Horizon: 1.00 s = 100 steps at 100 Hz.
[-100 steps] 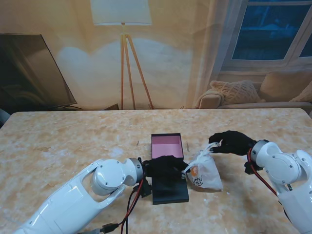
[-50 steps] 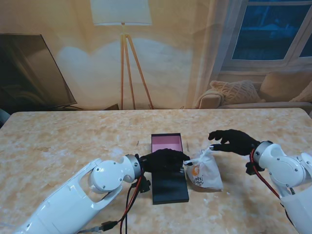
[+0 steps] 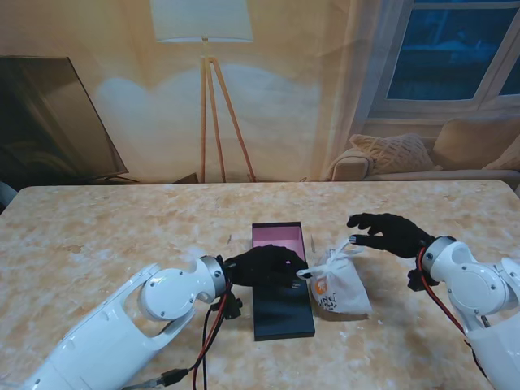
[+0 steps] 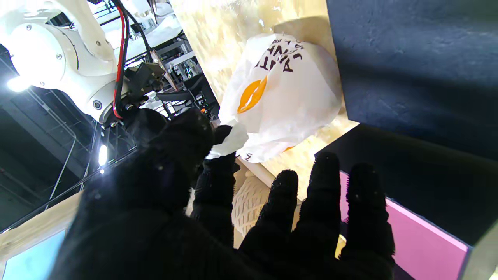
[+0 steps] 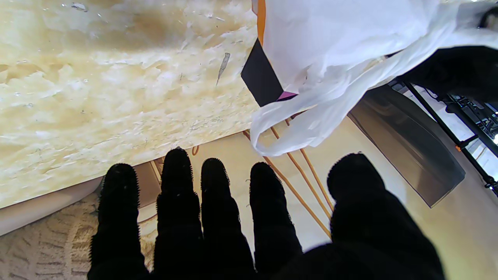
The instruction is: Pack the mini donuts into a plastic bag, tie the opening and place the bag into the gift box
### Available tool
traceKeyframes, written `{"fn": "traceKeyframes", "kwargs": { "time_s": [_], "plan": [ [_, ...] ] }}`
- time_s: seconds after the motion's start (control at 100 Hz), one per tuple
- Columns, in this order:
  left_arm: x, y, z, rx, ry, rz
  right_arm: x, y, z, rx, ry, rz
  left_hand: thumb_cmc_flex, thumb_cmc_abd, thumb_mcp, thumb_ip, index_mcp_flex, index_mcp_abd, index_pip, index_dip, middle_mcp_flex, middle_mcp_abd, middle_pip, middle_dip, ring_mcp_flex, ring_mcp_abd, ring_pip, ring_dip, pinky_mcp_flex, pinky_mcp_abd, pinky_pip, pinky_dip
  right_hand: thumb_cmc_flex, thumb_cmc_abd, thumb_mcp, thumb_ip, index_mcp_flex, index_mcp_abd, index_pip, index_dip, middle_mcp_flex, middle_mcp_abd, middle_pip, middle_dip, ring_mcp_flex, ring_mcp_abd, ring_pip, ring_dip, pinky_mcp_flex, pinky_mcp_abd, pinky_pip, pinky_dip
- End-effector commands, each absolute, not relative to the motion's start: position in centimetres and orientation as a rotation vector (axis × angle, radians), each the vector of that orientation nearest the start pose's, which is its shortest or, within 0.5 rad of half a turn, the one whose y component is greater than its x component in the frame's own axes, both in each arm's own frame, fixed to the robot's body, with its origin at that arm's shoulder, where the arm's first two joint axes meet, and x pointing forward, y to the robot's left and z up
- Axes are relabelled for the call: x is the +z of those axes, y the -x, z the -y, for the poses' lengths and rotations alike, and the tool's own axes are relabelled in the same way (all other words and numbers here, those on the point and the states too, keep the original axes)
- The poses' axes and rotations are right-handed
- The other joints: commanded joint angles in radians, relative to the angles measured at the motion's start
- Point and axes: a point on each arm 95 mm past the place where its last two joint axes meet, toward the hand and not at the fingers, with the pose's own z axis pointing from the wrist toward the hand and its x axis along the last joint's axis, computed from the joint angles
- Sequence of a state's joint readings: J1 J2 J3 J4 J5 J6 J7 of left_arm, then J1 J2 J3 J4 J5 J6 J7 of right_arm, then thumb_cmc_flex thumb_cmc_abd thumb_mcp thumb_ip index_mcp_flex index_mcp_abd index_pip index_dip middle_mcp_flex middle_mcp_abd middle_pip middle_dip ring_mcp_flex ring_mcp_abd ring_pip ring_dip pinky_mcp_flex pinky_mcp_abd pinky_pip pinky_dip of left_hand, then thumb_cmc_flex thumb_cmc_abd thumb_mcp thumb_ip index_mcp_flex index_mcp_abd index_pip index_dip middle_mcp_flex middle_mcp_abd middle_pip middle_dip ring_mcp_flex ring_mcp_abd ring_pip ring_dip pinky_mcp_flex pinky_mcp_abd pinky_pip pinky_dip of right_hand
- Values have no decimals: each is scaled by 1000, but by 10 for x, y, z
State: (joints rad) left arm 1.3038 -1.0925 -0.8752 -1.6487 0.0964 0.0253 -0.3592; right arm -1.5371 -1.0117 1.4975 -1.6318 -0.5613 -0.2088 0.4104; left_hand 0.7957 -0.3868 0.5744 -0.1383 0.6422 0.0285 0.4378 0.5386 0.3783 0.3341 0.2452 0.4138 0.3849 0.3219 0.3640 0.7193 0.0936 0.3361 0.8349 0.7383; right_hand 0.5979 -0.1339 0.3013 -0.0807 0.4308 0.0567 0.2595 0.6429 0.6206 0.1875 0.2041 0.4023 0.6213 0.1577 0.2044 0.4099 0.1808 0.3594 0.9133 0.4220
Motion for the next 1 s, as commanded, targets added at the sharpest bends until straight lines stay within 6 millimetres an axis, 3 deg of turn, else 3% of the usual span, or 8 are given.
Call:
{"fn": "traceKeyframes", "kwargs": {
  "time_s": [0.0, 0.08, 0.09, 0.12, 0.21, 0.34, 0.59, 0.99],
  "plan": [
    [-289, -391, 135, -2034, 1925, -1842, -270, -420, 86, 1632, -1547, -1575, -64, 18, 33, 30, 23, 28, -33, -37, 16, 2, -9, -14, -10, 3, -12, -18, -5, -12, -13, 1, -12, 32, -17, 27, -17, -22, 2, -11, -4, 17, -2, 3, -6, 5, -12, -15, -13, 17, -2, -13],
    [-289, -391, 136, -2037, 1932, -1833, -270, -420, 86, 1633, -1543, -1580, -96, 3, 65, 33, 30, 145, -120, -102, 35, 15, -8, -19, 7, 9, -4, -16, 11, -12, -16, -8, -9, 32, -21, 27, -17, -26, 5, -12, -1, 14, 0, 5, -4, 4, -9, -11, -11, 18, 1, -12],
    [-289, -391, 137, -2038, 1933, -1832, -270, -420, 86, 1633, -1542, -1581, -107, -2, 69, 32, 19, 194, -159, -126, 43, 19, -8, -21, 15, 9, -1, -14, 17, -12, -14, -10, -9, 31, -21, 27, -17, -26, 5, -12, -1, 13, 1, 5, -4, 4, -9, -11, -11, 18, 1, -12],
    [-290, -391, 137, -2040, 1940, -1828, -270, -420, 86, 1632, -1541, -1584, -121, -5, 74, 30, -1, 235, -206, -155, 48, 21, -9, -25, 21, 11, 1, -14, 21, -11, -11, -11, -8, 30, -21, 27, -18, -26, 6, -12, 0, 11, 1, 6, -5, 4, -9, -11, -11, 18, 2, -12],
    [-291, -391, 139, -2037, 1944, -1831, -271, -419, 87, 1628, -1540, -1590, -151, -12, 81, 27, -37, 282, -293, -198, 49, 20, -8, -30, 23, 10, -1, -15, 20, -4, -7, -13, -5, 27, -23, 27, -15, -23, 9, -12, 7, 8, 6, 10, 1, 1, -5, -7, -10, 18, 3, -12],
    [-291, -391, 140, -2038, 1949, -1828, -271, -419, 87, 1629, -1541, -1589, -157, -5, 81, 27, -106, 273, -343, -220, 43, 14, -10, -33, 20, 7, -10, -22, 18, -8, -8, -14, -1, 24, -25, 28, -4, -23, 19, -10, 16, 4, 17, 18, 9, -1, 4, -1, -8, 18, 6, -11],
    [-289, -391, 138, -2031, 1888, -1835, -271, -420, 86, 1640, -1531, -1590, -169, 44, 47, 33, -230, 352, -416, -279, 52, 34, -3, -56, 45, 11, -49, -75, 31, -18, -21, -31, 3, 24, -28, 28, 1, -14, 26, -9, 25, 0, 31, 33, 15, -5, 19, 10, -1, 15, 12, -10],
    [-277, -396, 137, -2044, 1741, -1819, -270, -420, 85, 1650, -1527, -1576, -169, 71, -9, 38, -219, 326, -387, -266, -19, 45, 0, -47, -28, 19, -29, -70, -2, -20, -19, -44, 19, 34, -26, 30, 9, -8, 31, -7, 32, 0, 38, 41, 22, -4, 28, 15, 4, 13, 18, -11]
  ]
}}
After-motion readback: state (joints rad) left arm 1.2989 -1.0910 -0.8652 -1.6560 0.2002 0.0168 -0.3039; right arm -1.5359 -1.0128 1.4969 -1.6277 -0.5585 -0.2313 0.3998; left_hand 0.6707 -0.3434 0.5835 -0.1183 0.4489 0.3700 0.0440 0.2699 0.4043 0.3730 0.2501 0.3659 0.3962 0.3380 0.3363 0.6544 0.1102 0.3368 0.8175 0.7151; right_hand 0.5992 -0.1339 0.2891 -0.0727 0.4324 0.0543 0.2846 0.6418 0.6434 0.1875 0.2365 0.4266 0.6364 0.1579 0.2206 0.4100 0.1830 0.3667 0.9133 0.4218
